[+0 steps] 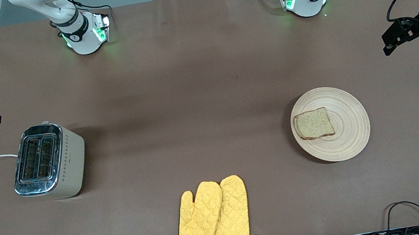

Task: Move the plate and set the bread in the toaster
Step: 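Lower the left gripper toward the rim of the wooden plate, then grip the plate rim with the left gripper and start sliding it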

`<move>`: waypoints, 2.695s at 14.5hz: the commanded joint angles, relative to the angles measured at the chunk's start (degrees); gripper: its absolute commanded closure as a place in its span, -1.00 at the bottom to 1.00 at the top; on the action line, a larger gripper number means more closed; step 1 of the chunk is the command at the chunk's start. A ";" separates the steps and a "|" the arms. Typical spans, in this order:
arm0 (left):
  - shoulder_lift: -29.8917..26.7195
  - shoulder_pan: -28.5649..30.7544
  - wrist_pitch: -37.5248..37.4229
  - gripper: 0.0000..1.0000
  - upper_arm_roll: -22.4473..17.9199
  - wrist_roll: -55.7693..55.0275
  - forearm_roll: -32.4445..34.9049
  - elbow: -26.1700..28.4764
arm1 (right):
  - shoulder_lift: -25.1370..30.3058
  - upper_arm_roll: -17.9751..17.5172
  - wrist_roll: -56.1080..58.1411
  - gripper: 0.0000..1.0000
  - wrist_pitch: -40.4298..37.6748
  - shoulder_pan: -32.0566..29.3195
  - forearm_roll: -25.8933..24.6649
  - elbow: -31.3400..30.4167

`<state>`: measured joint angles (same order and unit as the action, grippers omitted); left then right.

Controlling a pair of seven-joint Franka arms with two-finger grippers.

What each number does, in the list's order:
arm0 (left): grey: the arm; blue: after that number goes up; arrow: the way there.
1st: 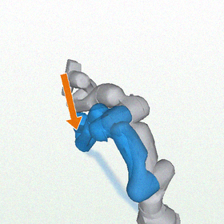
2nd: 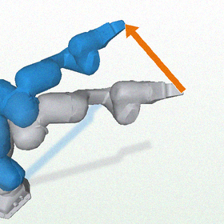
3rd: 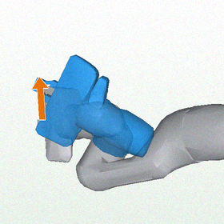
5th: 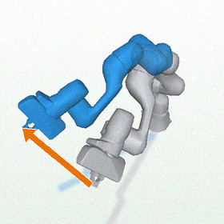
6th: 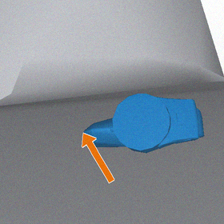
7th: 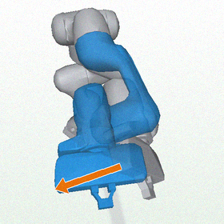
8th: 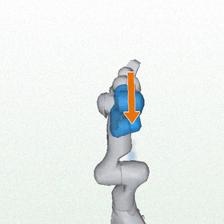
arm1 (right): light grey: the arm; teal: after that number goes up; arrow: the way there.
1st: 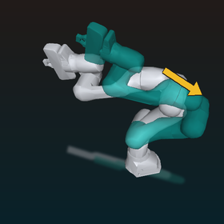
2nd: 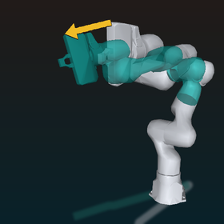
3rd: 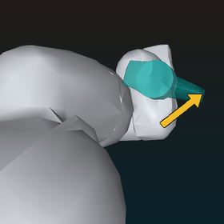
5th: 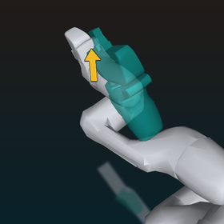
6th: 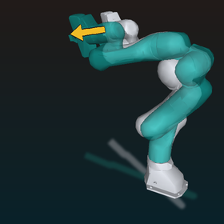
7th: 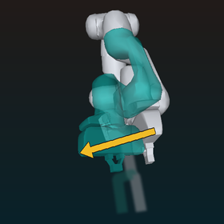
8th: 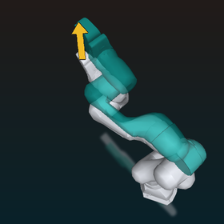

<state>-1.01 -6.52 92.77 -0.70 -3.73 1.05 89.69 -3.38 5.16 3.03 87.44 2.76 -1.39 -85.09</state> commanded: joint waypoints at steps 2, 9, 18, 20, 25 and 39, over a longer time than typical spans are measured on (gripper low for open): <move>0.83 -0.07 -1.01 -1.00 -0.18 0.13 -0.79 -1.80 | 1.80 0.03 -0.39 -1.00 0.10 0.06 0.51 -1.57; 4.25 5.89 -1.36 -1.00 -0.44 10.89 -5.18 -1.18 | 1.80 -0.06 -0.74 -1.00 0.19 1.28 0.51 -1.57; 23.29 19.52 -2.86 -1.00 -0.26 20.86 -23.90 -1.44 | 1.88 -0.06 -1.01 -1.00 -0.17 2.08 0.42 -1.22; 30.42 19.96 -1.54 -1.00 -0.09 23.50 -25.47 -4.08 | 1.88 0.03 -1.01 -1.00 -0.17 2.08 0.42 -1.22; 40.10 24.88 2.77 -1.00 0.00 34.54 -32.16 -4.52 | 1.80 -0.06 -1.01 -1.00 -0.17 2.08 0.42 -1.13; 50.49 26.30 5.76 -0.26 0.09 46.35 -41.57 -6.81 | 1.71 -0.06 -0.92 -1.00 -0.17 2.61 0.42 -0.60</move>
<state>48.73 19.50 98.81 -0.70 40.99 -39.49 84.12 -3.11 4.97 2.86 87.34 4.90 -1.35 -84.80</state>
